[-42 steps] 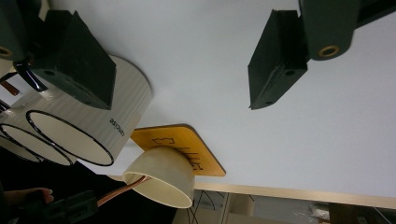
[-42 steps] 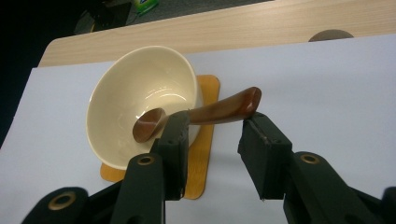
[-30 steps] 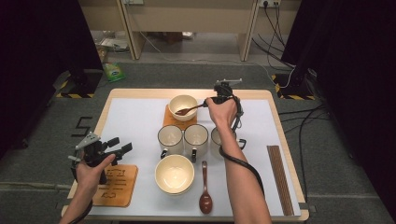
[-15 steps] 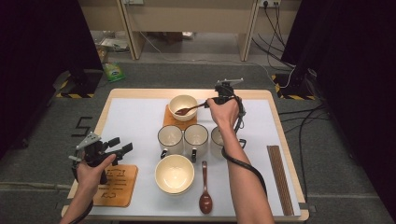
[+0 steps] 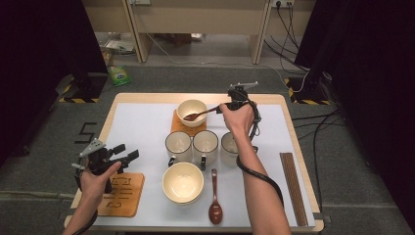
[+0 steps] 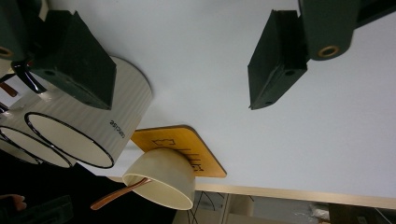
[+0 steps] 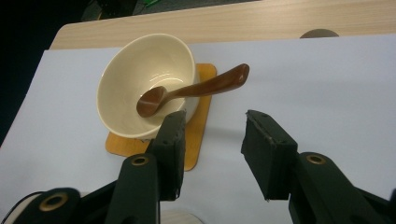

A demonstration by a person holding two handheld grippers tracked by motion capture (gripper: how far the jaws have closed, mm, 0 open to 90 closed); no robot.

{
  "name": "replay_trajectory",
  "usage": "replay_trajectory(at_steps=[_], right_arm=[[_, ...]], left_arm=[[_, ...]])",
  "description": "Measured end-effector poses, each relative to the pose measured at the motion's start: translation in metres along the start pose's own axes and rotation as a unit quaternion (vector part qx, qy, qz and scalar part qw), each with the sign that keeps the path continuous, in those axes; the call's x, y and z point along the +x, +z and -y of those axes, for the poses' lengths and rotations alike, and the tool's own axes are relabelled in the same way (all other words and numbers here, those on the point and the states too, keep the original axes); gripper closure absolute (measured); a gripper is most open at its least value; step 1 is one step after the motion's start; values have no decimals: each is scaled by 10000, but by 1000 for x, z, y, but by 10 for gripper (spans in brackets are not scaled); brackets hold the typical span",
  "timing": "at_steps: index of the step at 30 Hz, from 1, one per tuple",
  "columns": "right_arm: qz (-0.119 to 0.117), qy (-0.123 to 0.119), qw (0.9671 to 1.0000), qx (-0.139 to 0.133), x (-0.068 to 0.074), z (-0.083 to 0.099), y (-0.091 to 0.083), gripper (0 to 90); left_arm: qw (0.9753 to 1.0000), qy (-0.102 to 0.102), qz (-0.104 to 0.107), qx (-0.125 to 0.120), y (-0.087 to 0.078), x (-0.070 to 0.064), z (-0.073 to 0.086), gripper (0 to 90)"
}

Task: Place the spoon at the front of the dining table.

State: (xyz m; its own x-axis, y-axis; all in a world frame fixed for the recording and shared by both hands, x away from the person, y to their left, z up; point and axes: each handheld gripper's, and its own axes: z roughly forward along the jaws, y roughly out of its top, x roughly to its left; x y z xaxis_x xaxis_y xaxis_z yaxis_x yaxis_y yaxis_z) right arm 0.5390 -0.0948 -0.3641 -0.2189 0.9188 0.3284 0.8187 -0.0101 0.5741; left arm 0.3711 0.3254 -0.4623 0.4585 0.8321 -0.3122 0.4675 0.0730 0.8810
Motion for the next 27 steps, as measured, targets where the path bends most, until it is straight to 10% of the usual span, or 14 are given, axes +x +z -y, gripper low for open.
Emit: replay_trajectory(at_steps=[27], right_arm=[[146,-155,9998,-20,-9,4,-25,559]], left_arm=[[10000,8,-16,-20,-1,0,-1,231]])
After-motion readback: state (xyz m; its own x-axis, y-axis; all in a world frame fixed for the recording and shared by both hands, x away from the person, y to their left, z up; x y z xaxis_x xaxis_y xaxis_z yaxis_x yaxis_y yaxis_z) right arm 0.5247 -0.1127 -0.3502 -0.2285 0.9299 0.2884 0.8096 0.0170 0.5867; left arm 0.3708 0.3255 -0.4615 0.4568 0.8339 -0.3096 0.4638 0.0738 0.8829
